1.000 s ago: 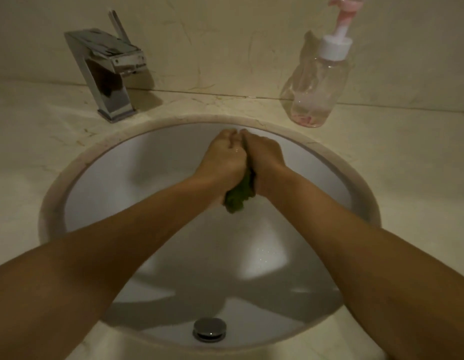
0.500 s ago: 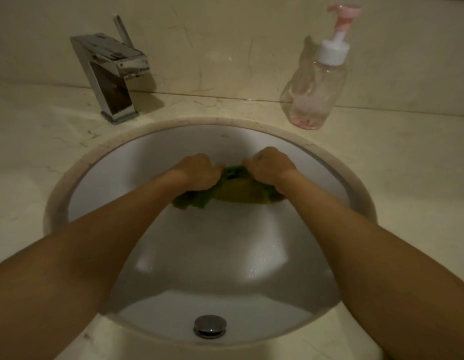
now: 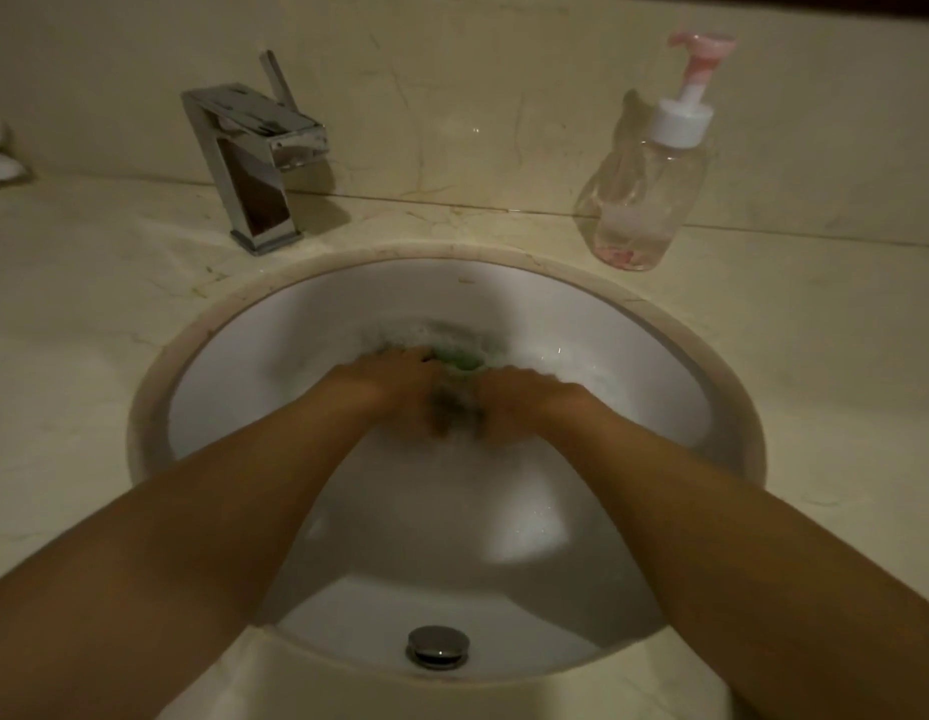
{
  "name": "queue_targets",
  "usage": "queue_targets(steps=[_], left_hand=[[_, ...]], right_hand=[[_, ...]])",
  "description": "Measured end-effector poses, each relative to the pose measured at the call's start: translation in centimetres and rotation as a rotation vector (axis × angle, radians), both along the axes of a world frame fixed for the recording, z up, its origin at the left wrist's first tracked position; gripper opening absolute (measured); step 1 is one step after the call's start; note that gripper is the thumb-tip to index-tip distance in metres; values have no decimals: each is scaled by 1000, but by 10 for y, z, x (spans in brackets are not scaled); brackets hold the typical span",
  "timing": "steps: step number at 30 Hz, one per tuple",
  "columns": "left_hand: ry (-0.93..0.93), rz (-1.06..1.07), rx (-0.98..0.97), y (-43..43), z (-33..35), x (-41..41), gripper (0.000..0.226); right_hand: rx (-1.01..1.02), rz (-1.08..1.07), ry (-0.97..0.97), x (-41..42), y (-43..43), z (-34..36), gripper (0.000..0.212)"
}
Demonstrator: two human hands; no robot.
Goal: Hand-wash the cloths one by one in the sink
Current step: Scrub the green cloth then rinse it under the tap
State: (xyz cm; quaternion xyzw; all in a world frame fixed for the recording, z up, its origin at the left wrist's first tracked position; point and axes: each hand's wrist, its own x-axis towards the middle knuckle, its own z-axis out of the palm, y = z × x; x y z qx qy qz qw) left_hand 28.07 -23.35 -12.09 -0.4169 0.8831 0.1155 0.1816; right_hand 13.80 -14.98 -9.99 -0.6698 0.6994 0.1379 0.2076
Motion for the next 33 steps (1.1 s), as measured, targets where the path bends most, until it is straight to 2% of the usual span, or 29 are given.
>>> queue_targets(steps=[2,4,5,7,9,12,15,18,20,22,25,29,33], left_hand=[[-1,-45,-5,2,8,-3,65],[34,-21,12,4,13,-4,39],[97,28,64,2,13,-5,35],[281,160,228,4,16,-6,40],[514,290,374,8,24,-10,42],[827,424,523,15,37,-22,31],[1004,556,345,21,41,-29,25],[1177,707,298,23,45,-27,25],[1161,746,306,32,52,-33,25],[1178,697,375,51,61,-44,26],[1244,623,386,66,63,-52,21],[1255,822,429,45,59,-37,31],[1257,794,395,54,59,-49,26]], right_hand=[[68,-14,-181,6,-1,1,29],[83,-172,-458,2,-6,5,16],[40,-307,-603,-4,-11,7,17],[-128,-588,-856,-16,-17,12,18],[-254,-795,-995,-25,-21,14,18],[-362,-884,-1009,-17,-20,15,27],[-400,-877,-1052,16,-12,17,29],[-362,-857,-1108,46,-5,23,30],[-437,-884,-1076,42,-10,27,35],[-510,-987,-1074,25,-13,30,38],[-489,-1086,-1154,17,-15,28,38],[-482,-949,-1111,45,-8,24,38],[-528,-991,-1149,24,-12,32,35]])
